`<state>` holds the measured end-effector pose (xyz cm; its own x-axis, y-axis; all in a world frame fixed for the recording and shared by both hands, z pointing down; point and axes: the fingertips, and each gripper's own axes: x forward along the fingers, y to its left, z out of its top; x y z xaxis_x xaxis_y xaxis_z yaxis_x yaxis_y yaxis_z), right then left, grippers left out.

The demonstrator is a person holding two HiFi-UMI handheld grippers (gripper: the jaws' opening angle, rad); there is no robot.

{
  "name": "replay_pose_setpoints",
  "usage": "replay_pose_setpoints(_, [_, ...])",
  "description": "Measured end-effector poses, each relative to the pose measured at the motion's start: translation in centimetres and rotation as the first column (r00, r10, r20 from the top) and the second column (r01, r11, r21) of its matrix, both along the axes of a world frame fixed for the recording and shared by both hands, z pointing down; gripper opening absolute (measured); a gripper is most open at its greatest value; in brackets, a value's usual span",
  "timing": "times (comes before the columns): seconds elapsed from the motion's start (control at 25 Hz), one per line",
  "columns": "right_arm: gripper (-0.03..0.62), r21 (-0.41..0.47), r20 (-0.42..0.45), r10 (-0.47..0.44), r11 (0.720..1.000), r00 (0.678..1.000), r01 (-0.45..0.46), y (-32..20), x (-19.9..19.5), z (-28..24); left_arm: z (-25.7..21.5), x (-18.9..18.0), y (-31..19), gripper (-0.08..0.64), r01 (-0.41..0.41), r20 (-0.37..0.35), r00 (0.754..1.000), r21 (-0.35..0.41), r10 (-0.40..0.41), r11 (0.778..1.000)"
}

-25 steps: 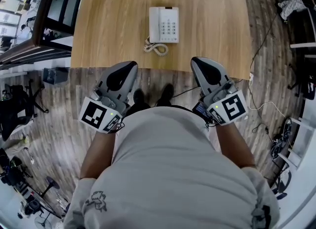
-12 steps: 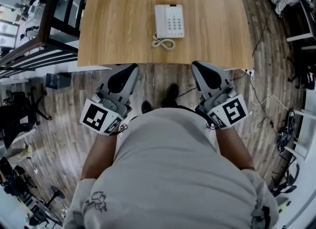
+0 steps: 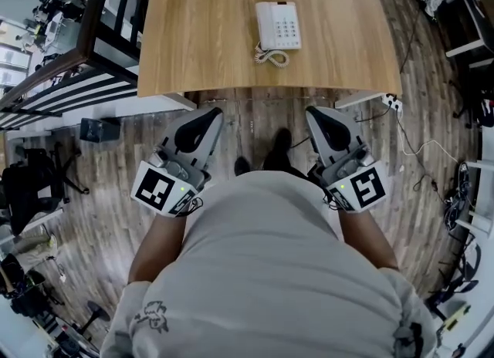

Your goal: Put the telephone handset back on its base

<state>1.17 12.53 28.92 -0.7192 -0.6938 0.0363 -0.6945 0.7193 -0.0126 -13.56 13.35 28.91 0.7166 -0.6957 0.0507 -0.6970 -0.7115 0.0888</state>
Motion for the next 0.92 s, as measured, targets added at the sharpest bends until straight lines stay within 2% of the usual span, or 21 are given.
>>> replay_pose_setpoints(0.52, [0.006, 0.069, -0.037, 0.047, 0.997, 0.998, -0.044, 5.1, -3.7, -1.0, -0.3, -4.0, 4.2, 0.006, -0.025, -0.006, 1.0, 0.031, 0.026, 0.999])
replay_pose_setpoints(0.92, [0.006, 0.095, -0.045, 0.074, 0.993, 0.996, -0.069, 5.8, -3.7, -2.2, -1.1, -3.9, 4.8, 0.006, -0.039, -0.009, 0.999, 0.048, 0.04, 0.998])
